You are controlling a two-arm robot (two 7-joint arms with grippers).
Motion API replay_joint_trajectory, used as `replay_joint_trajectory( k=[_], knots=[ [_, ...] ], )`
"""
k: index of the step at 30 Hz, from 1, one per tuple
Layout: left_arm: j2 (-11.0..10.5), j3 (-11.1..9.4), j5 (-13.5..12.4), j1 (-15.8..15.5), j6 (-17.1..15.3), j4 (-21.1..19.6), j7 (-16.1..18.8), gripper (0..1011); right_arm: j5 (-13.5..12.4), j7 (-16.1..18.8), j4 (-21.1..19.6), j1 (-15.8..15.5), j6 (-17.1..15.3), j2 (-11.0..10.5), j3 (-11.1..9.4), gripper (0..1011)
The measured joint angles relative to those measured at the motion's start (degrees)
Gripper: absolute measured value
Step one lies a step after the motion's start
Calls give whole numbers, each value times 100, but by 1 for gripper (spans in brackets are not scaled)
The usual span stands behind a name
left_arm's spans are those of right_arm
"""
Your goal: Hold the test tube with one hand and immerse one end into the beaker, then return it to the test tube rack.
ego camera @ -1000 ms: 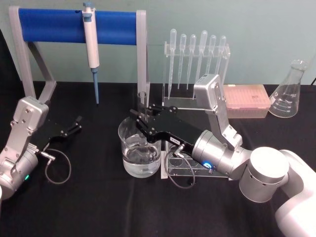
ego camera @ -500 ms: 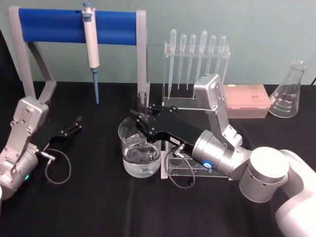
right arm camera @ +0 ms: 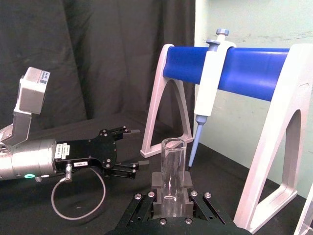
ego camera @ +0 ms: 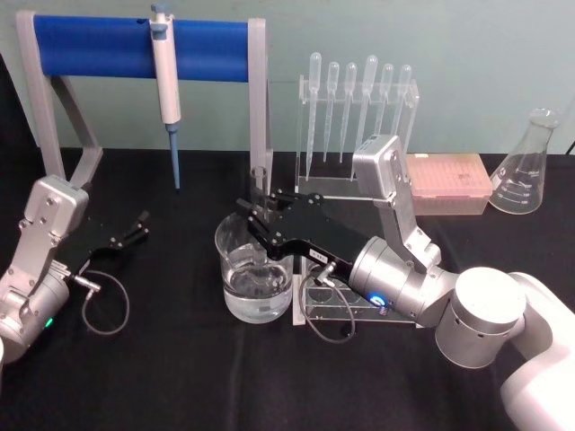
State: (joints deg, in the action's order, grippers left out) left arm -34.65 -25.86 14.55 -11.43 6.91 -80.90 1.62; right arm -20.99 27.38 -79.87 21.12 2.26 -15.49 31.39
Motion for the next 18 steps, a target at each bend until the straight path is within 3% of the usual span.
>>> replay_joint_trajectory(
  k=[18],
  knots=[
    [0, 0, 0, 0, 0, 0, 0, 1000, 0, 0, 0, 0, 0, 0, 0, 227]
  ],
)
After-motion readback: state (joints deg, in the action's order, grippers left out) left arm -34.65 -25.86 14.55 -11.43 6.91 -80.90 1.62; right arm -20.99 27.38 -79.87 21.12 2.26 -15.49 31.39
